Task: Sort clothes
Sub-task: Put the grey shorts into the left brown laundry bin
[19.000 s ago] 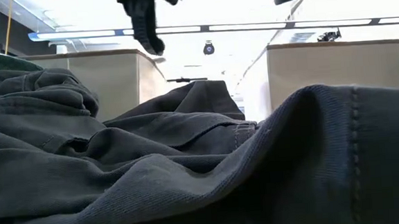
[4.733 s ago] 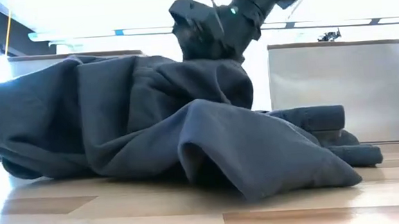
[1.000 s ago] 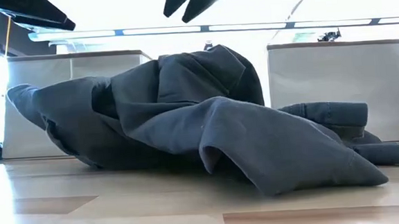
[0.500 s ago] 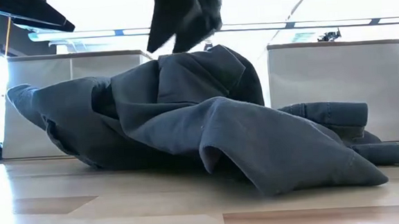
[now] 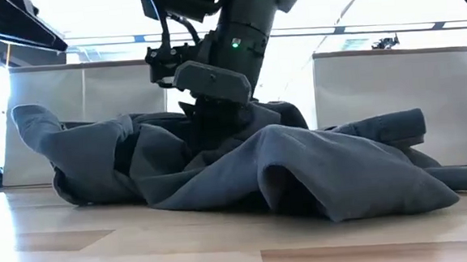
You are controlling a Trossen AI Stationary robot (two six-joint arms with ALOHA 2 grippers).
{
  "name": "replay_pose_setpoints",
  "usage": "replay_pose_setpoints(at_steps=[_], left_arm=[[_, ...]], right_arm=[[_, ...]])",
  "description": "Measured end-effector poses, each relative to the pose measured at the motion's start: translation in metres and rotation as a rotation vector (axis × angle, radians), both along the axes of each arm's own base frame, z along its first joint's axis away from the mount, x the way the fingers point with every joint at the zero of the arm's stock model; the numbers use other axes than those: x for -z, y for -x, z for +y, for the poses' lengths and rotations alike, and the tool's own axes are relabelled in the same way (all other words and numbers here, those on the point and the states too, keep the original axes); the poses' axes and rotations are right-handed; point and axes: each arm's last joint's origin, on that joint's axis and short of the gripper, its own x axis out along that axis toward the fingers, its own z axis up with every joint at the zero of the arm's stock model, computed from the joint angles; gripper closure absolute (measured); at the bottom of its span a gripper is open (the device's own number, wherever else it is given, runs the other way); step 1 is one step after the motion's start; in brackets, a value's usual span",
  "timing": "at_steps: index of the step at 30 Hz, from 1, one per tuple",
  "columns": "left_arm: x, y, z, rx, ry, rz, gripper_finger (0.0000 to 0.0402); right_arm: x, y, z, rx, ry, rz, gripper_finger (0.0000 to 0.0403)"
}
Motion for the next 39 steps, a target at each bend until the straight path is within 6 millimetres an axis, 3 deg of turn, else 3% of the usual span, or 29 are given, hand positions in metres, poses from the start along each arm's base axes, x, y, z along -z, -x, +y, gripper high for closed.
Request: replay_pose_setpoints(at_steps=[7,10,17,21,30,35,39], left_arm=[[-0.009,0.026,-0.002,-0.012,-0.047,-0.168,0.0248],[-0.014,0.036,-0.004,0.036,-0.035,-0.200,0.0248],[-0.021,0.051,-0.016,0.071,-0.082,-0.353,0.0248],[-0.025,0.052,-0.019,0.037,-0.105,-0.423,0.0248],[-0.030,0.041,-0.027,0.164,-0.158,-0.293,0.0248],[-0.044,0.026,-0.039,0.382,-0.145,-0.252,0.0247],[-0.056,0.008,-0.040,0.572,-0.152,-0.290,0.0247]], right_arm=[[0.003,-0.010,-0.007,-0.013,-0.053,-0.066,0.0316],[-0.009,-0.014,-0.004,-0.012,-0.059,-0.164,0.0355],[-0.050,-0.018,0.027,-0.048,0.165,-0.453,0.0359],[-0.067,-0.024,0.026,-0.022,0.193,-0.569,0.0360],[-0.069,-0.028,0.005,-0.067,0.057,-0.840,0.0361],[-0.059,-0.007,0.000,-0.027,0.023,-1.066,0.0361],[-0.046,0.014,0.002,0.053,-0.037,-1.132,0.0361]])
